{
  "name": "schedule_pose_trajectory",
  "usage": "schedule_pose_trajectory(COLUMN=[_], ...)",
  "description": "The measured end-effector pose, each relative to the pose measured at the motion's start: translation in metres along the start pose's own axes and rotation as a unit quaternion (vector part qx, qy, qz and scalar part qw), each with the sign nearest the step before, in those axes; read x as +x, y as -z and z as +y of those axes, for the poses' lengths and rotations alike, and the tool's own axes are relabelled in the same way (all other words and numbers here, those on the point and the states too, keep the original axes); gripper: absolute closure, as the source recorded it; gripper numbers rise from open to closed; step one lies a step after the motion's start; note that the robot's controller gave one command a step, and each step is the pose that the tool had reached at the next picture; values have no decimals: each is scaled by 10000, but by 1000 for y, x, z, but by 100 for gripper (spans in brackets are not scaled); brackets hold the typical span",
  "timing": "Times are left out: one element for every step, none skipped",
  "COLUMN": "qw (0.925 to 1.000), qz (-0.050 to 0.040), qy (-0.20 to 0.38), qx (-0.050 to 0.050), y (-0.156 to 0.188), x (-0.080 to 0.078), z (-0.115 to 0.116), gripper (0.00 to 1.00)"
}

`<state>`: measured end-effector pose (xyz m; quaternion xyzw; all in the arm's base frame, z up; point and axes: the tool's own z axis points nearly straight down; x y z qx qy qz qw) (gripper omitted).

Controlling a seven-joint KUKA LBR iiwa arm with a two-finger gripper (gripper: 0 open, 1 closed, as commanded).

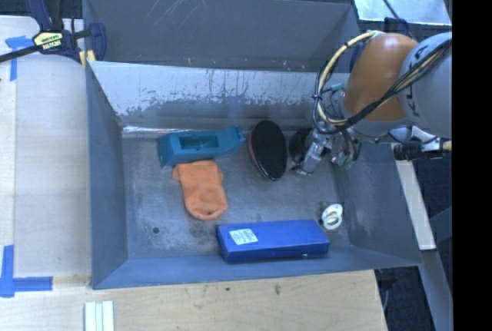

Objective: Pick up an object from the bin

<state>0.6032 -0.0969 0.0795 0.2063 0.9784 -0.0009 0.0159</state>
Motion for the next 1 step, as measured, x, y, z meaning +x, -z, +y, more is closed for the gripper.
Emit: schedule_pose_trajectory(qw=[9999], qz=[138], qy=[13], qx=[21], y=[-8], x=[8], z=[0], gripper=[0])
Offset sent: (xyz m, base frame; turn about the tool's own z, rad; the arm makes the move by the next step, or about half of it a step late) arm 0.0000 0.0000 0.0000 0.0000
